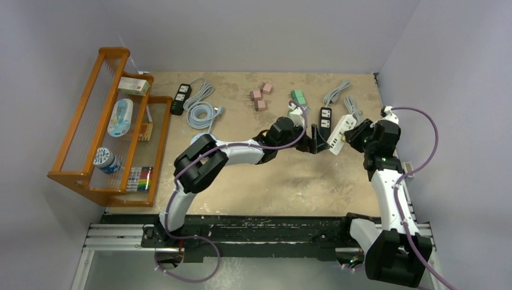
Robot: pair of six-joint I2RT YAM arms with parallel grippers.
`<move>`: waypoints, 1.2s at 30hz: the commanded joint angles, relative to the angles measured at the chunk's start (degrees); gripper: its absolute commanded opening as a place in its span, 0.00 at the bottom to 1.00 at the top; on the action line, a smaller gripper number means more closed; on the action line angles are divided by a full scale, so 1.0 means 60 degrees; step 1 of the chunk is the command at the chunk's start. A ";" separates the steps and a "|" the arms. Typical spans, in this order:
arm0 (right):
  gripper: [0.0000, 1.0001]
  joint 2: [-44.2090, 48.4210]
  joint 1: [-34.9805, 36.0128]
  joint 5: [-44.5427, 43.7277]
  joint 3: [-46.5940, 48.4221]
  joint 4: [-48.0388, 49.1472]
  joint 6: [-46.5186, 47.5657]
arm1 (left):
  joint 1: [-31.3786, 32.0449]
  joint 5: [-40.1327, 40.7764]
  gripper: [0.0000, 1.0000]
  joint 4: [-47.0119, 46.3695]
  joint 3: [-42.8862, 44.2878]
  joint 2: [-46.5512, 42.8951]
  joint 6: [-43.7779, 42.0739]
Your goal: Pull the plug off the socket
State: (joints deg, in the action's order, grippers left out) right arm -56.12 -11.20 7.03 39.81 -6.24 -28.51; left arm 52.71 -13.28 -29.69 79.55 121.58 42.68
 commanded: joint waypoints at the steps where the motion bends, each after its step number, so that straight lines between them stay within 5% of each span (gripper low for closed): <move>1: 0.00 0.0350 0.0021 0.0666 -0.0003 0.1036 -0.0047 | 0.0078 -0.0913 0.87 -0.0517 0.1184 0.0635 0.0354; 5: 0.00 0.0443 0.0021 0.1048 -0.0155 0.1171 -0.0148 | 0.0180 -0.1579 0.82 -0.0478 0.2184 0.1499 0.0633; 8: 0.00 0.0416 0.0021 0.0829 -0.0052 0.1016 -0.0109 | 0.0237 -0.1976 0.12 -0.0533 0.2714 0.2037 0.0961; 9: 0.00 0.0474 0.0043 -0.0224 0.0186 0.0739 0.0100 | 0.0239 -0.1746 0.00 -0.0135 0.2896 0.2133 0.0953; 12: 0.00 0.1165 0.0229 -0.2153 0.0524 0.0188 0.0193 | 0.0227 -0.1126 0.00 0.1292 0.3572 0.2564 0.0772; 20: 0.00 0.2587 0.0375 0.0533 -0.0394 0.2540 -0.0859 | 0.0515 -0.1221 0.00 0.2512 0.5176 0.3759 0.1148; 30: 0.00 0.2948 0.0402 -0.1455 -0.0248 0.1405 -0.0893 | 0.0673 -0.1377 0.00 0.2476 0.5614 0.4074 0.1286; 34: 0.00 0.2807 0.0402 -0.1683 -0.0283 0.1466 -0.0791 | 0.0676 -0.1576 0.49 0.2559 0.5267 0.3827 0.1027; 36: 0.00 0.2701 0.0402 -0.1753 -0.0244 0.1514 -0.0745 | 0.0608 -0.1434 0.65 0.2688 0.4820 0.3276 0.0630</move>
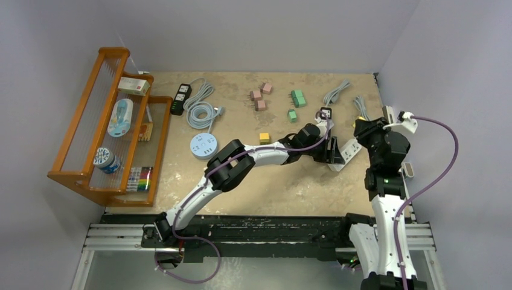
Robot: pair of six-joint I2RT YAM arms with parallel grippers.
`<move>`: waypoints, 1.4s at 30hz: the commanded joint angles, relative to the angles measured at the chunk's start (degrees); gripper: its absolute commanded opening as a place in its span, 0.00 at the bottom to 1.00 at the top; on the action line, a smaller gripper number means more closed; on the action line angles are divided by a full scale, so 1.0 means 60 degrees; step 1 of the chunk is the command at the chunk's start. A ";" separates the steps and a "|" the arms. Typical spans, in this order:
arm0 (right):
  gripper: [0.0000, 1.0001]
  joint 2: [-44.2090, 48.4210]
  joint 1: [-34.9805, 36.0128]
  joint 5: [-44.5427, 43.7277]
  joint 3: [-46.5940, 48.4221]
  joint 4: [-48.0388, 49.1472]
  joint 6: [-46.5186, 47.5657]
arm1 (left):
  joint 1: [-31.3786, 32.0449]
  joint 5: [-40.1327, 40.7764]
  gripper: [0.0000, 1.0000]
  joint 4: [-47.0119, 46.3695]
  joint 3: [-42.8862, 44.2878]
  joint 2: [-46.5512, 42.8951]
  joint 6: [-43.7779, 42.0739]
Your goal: Pull the plug off the socket
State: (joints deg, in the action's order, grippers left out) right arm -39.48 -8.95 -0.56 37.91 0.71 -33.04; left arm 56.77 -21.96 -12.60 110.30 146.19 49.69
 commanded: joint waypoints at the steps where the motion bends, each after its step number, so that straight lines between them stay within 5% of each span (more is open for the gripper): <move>1: 0.00 -0.0107 0.0027 -0.0542 0.0100 0.0375 0.0009 | -0.0131 0.0219 0.68 -0.0094 -0.0613 -0.1153 -0.0766; 8: 0.00 -0.0222 0.0028 -0.0654 -0.0172 0.0938 0.0009 | -0.0351 0.3642 0.78 0.1358 -0.2626 -0.3909 -0.3300; 14: 0.00 -0.1911 0.0299 0.0736 -0.0377 0.2457 0.0064 | -0.1763 0.4077 0.80 0.0140 -0.5595 -0.6856 -0.2507; 18: 0.00 -0.3942 0.2437 0.0403 0.0436 0.2596 0.0811 | -0.2659 0.5755 0.81 0.0609 -0.7295 -0.9156 -0.2587; 23: 0.00 -0.6839 0.3847 0.1962 0.1384 0.3124 0.0947 | -0.3775 0.7131 0.81 0.1757 -0.8481 -1.0794 -0.2673; 29: 0.00 -0.9099 0.4755 0.2829 0.2100 0.3989 0.0585 | -0.5333 0.7161 0.81 0.1795 -0.9738 -1.1482 -0.2251; 38: 0.01 -1.0812 0.5007 0.4209 0.2843 0.4751 0.0580 | -0.5562 0.6885 0.79 0.1432 -0.9810 -1.0903 -0.2130; 42: 0.29 -1.0903 0.5021 0.4113 0.2846 0.4597 0.0707 | -0.5566 0.7085 0.79 0.1412 -0.9931 -1.0867 -0.2153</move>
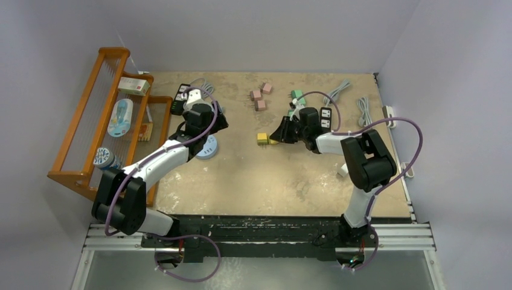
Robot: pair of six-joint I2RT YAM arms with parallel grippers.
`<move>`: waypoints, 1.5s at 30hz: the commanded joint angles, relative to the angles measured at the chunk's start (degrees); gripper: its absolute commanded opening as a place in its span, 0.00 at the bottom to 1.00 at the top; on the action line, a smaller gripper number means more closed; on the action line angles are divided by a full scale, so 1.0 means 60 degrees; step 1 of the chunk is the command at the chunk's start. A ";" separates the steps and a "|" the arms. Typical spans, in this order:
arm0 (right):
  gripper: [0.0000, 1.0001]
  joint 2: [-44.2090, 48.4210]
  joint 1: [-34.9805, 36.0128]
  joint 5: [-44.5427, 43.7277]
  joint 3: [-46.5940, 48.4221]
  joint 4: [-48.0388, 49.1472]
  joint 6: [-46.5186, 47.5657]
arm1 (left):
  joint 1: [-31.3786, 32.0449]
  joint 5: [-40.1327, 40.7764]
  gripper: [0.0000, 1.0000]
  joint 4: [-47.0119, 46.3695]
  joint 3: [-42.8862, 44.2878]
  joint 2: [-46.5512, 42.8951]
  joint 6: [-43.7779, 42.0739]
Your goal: Pull the plug off the socket
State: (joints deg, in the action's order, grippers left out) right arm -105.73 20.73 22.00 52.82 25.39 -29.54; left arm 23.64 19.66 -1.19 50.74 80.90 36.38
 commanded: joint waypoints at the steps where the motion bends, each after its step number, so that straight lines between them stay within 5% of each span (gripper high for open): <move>1: 0.37 0.0175 0.0075 0.0229 0.0365 0.0379 0.0171 | -0.0032 0.0200 0.79 -0.0483 -0.0006 0.0036 0.0066; 5: 0.69 0.0489 0.0075 -0.0384 0.0516 -0.0159 0.0622 | -0.0031 0.0254 0.79 -0.0482 -0.0038 0.0110 0.0073; 11: 0.92 0.2369 -0.0148 -0.2013 0.0762 -0.1245 0.1274 | -0.0055 0.0357 0.79 -0.0589 -0.0431 0.0154 0.0186; 15: 0.90 0.2641 -0.1243 -0.2203 0.0693 -0.1772 0.1342 | -0.0079 0.0190 0.79 -0.0856 -0.0839 0.0257 0.0363; 19: 0.75 0.1841 -0.2168 -0.1426 0.0846 -0.1844 0.1014 | -0.0082 -0.0039 0.79 -0.1013 -0.1003 0.0504 0.0455; 27: 0.75 -0.0005 -0.2358 -0.1033 0.2137 -0.1717 0.0685 | -0.0077 -0.0296 0.78 -0.1153 -0.1070 0.0664 0.0417; 32: 0.77 -0.0281 -0.2838 -0.2061 0.2159 -0.2198 0.0300 | -0.0094 -0.0454 0.78 -0.1387 -0.1337 0.0578 0.0422; 40: 0.80 0.0362 -0.3530 -0.3241 0.1527 -0.2322 0.0266 | -0.0144 -0.0841 0.78 -0.1801 -0.1739 0.0422 0.0357; 45: 0.82 0.2792 -0.2629 -0.4492 0.1067 -0.2076 0.0582 | -0.0162 -0.0846 0.79 -0.1869 -0.1880 0.0288 0.0340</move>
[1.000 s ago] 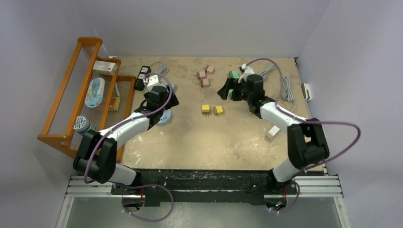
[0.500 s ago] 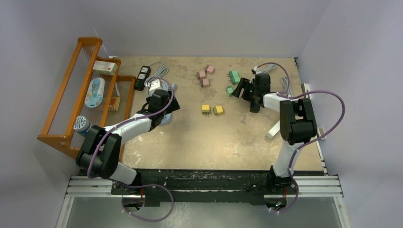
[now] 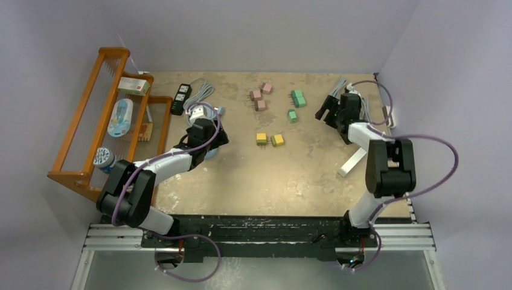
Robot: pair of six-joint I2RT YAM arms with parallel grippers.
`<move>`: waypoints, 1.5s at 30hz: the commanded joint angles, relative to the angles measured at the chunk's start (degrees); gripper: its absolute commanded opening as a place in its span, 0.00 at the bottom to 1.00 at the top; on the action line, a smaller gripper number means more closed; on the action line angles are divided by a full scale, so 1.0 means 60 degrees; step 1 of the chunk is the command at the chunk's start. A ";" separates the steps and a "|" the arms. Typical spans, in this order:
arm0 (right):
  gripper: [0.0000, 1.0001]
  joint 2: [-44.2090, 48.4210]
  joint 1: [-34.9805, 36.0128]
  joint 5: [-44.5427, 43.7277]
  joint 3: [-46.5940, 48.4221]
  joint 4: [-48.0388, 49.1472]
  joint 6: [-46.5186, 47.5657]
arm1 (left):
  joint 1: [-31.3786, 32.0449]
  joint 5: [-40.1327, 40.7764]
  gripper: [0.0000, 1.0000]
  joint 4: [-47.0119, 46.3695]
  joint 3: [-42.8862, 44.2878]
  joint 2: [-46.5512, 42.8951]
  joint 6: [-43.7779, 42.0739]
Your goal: Pull the plug off the socket
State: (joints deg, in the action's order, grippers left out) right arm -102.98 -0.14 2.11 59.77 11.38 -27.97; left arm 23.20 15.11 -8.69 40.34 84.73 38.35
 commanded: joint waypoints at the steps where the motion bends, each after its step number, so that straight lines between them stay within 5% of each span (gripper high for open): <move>1: 0.83 0.2922 0.1015 -0.1473 -0.0162 0.0051 0.0290 | -0.0096 -0.0095 0.79 -0.0662 -0.0201 -0.0372 0.0041; 6: 0.91 0.4955 0.0754 -0.2374 -0.0637 -0.2970 -0.0762 | -0.0118 -0.0227 0.80 -0.0961 -0.0459 -0.0373 0.0065; 9: 0.99 0.5274 0.0273 -0.3344 -0.0570 -0.5417 -0.1412 | -0.0155 -0.0336 0.80 -0.0972 -0.0478 -0.0338 0.0047; 15: 1.00 0.5767 0.0050 -0.5079 -0.0225 -0.8134 -0.2433 | -0.0156 -0.0449 0.80 -0.0792 -0.0486 -0.0424 -0.0126; 38: 0.99 0.3547 -0.0473 -0.3409 -0.2272 -0.5558 -0.2235 | -0.0167 -0.0363 0.80 -0.0644 -0.0441 -0.0520 -0.0281; 45: 0.46 0.3361 -0.0520 -0.2881 -0.2566 -0.5047 -0.1984 | -0.0160 -0.0303 0.80 -0.0761 -0.0453 -0.0329 -0.0361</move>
State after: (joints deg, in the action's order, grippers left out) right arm -83.88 -2.72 -17.06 45.30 -21.85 -40.51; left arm 22.61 12.86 -11.11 37.58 82.24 37.69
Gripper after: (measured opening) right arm 0.554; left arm 0.803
